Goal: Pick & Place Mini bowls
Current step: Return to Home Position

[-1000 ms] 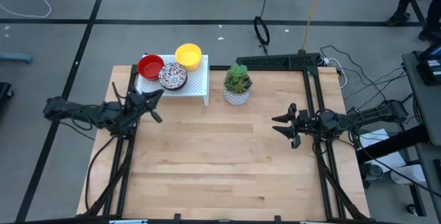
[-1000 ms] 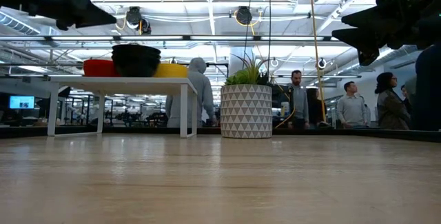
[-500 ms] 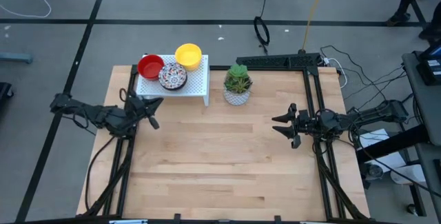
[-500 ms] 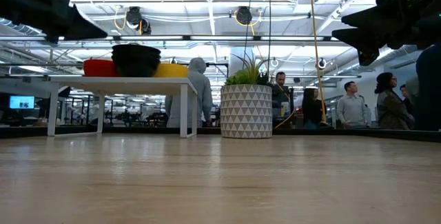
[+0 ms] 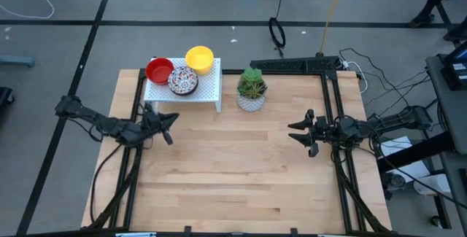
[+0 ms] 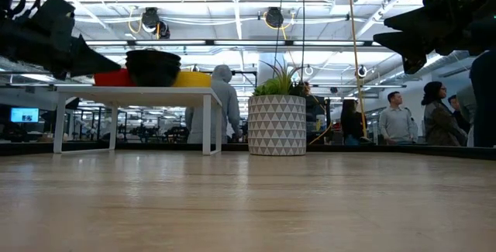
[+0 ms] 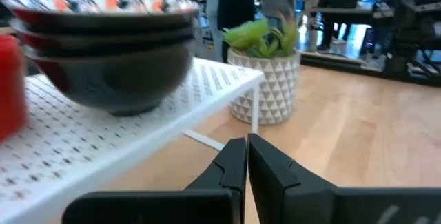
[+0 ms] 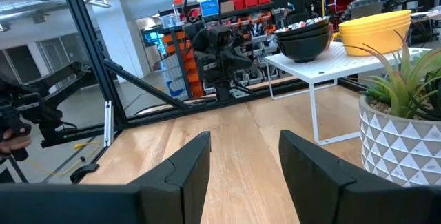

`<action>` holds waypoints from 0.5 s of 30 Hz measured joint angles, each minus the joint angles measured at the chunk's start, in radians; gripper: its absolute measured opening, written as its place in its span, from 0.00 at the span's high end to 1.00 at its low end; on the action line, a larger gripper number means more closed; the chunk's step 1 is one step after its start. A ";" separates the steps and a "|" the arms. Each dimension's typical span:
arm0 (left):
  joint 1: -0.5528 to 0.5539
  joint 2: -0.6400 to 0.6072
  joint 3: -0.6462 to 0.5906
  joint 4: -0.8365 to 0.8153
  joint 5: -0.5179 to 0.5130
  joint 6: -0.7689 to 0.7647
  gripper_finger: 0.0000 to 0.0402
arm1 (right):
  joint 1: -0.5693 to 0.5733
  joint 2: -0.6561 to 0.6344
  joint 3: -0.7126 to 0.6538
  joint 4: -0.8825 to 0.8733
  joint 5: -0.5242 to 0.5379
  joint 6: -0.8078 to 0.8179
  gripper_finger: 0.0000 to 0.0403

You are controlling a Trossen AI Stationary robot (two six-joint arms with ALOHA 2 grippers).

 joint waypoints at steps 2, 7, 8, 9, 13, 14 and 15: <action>-0.006 0.000 -0.009 0.000 0.012 -0.010 0.95 | 0.000 0.000 0.000 0.000 0.000 0.000 0.60; -0.013 0.000 -0.015 -0.010 0.010 -0.035 0.95 | 0.000 0.000 0.000 0.000 0.000 0.000 0.60; -0.013 0.000 -0.015 -0.010 0.010 -0.036 0.95 | 0.000 0.000 0.000 -0.001 0.000 0.000 0.60; -0.013 0.000 -0.015 -0.010 0.009 -0.037 0.95 | 0.000 0.000 0.000 -0.001 0.000 0.000 0.60; -0.013 0.000 -0.015 -0.011 0.010 -0.052 0.95 | 0.000 0.000 0.000 -0.001 0.000 0.000 0.60; -0.013 0.000 -0.015 -0.010 0.012 -0.056 0.95 | 0.000 0.000 0.000 -0.001 0.000 -0.001 0.60; -0.013 0.000 -0.015 -0.007 0.014 -0.054 0.95 | 0.000 0.000 0.000 -0.001 0.000 -0.007 0.60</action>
